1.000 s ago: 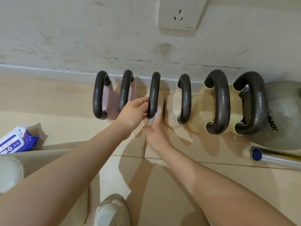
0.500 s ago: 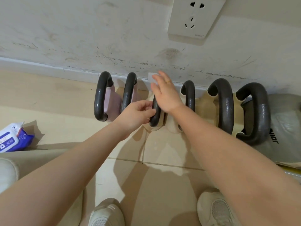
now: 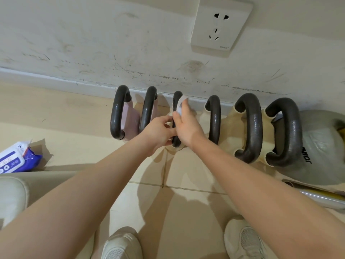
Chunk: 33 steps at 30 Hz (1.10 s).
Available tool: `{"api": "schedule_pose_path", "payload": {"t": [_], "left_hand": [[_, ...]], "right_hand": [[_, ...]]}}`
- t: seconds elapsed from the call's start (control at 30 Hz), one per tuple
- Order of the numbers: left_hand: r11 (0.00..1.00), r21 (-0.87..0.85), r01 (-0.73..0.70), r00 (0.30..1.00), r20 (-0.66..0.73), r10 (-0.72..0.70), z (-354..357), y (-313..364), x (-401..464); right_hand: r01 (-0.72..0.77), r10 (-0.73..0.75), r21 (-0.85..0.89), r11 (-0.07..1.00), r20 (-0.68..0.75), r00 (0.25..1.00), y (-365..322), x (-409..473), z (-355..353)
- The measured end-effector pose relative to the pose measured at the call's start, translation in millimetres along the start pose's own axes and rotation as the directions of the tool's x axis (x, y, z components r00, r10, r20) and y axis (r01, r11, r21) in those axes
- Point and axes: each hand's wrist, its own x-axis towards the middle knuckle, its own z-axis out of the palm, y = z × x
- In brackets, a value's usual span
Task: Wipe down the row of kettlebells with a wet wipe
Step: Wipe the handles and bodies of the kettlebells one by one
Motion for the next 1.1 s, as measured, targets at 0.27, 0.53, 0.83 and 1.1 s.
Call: {"api": "schedule_pose_path", "payload": {"t": [0.27, 0.53, 0.83, 1.1], "left_hand": [[1.0, 0.0, 0.017, 1.0, -0.021, -0.017, 3.0, 5.7, 0.0], [0.997, 0.06, 0.057, 0.998, -0.004, -0.057, -0.9, 9.9, -1.9], [0.711, 0.669, -0.218, 0.923, -0.095, 0.373, 73.3, 40.2, -0.2], [0.967, 0.25, -0.048, 0.99, -0.114, 0.078, 96.0, 29.8, 26.4]], "right_hand": [[0.011, -0.01, 0.019, 1.0, -0.063, 0.998, 7.6, -14.7, -35.6], [0.113, -0.096, 0.012, 0.994, -0.438, 0.894, 19.7, -8.7, -79.1], [0.033, 0.094, 0.188, 0.982, -0.628, 0.772, 26.1, -10.3, -126.9], [-0.03, 0.102, 0.142, 0.989, -0.537, 0.838, 24.3, -6.5, -104.9]]}}
